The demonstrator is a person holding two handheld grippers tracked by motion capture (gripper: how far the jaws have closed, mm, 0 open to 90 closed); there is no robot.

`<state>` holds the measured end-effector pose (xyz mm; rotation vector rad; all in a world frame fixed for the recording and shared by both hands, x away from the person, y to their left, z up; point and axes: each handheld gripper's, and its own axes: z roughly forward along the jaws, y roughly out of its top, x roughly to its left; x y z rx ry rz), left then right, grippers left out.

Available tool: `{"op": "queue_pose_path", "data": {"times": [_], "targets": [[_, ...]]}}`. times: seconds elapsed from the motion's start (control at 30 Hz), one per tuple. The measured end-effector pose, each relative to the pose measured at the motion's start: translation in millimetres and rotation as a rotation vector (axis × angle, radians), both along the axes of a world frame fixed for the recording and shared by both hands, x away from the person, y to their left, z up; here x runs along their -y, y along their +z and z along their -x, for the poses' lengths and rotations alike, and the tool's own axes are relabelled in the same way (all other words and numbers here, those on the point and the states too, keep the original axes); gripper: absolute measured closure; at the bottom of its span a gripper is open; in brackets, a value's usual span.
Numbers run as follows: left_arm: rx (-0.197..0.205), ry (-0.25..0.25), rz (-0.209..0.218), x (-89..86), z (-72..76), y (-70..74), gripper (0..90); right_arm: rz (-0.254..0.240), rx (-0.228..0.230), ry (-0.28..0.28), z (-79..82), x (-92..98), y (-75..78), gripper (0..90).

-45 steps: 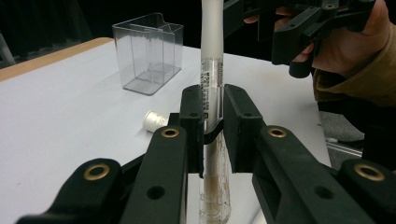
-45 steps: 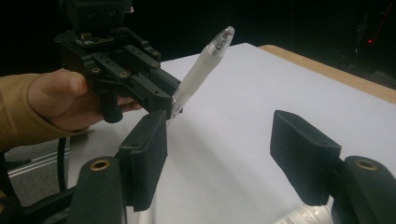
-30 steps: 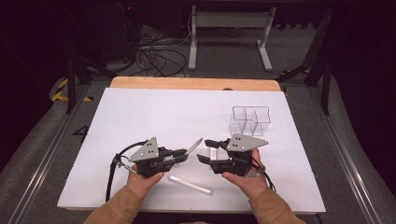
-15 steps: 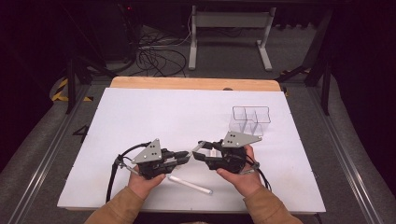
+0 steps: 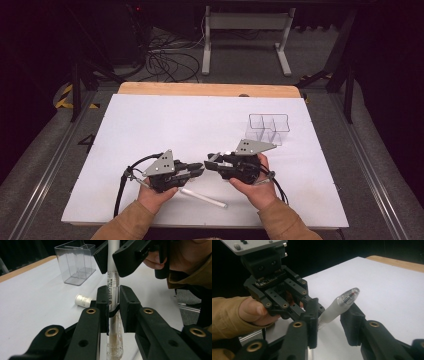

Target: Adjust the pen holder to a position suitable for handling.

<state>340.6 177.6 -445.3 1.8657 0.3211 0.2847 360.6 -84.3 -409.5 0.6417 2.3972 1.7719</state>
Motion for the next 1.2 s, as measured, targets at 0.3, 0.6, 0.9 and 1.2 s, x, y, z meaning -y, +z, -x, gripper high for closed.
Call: {"op": "queue_pose_path", "data": {"times": [0.3,0.6,0.9,1.2], "targets": [[0.008,-0.001,-0.009,1.4,0.8,0.3,79.1,-0.028,-0.034,0.021,-1.7,1.9,0.3,76.7],[0.005,0.006,0.004,0.7,1.3,1.4,77.7,-0.064,-0.058,0.039,-2.6,1.9,1.4,80.3],[-0.010,0.068,0.037,-7.2,0.5,6.4,53.9,-0.082,-0.015,0.015,-1.3,8.6,12.2,80.3],[0.001,0.111,0.037,-19.4,6.4,9.8,42.9,-0.069,0.051,-0.057,-5.4,26.9,32.2,80.3]]}}
